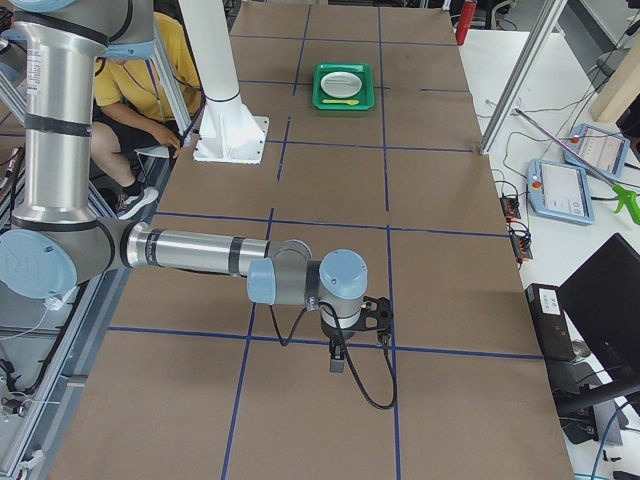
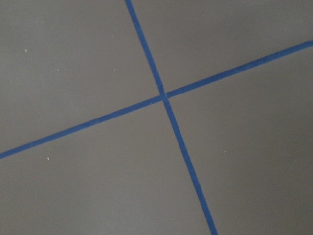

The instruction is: Place spoon

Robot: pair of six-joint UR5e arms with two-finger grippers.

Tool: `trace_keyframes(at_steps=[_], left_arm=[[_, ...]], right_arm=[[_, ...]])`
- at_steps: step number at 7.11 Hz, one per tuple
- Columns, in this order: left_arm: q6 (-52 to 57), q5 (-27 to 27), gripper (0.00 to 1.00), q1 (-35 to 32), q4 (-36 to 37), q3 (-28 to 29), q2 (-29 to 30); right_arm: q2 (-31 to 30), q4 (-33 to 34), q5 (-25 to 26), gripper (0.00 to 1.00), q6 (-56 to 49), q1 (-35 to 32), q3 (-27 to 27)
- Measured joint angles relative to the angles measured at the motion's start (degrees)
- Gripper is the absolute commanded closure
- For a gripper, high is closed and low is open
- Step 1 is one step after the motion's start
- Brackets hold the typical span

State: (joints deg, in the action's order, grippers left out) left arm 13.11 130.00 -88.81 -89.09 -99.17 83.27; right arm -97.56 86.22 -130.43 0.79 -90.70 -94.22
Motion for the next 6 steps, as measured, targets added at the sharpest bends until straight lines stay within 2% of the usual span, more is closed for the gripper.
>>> trace_keyframes(at_steps=[6], left_arm=[[0.3,0.8,0.0,-3.2,-0.1,0.1,-0.8]], right_arm=[[0.0,0.0,0.0,0.0,0.0,0.0,0.0]])
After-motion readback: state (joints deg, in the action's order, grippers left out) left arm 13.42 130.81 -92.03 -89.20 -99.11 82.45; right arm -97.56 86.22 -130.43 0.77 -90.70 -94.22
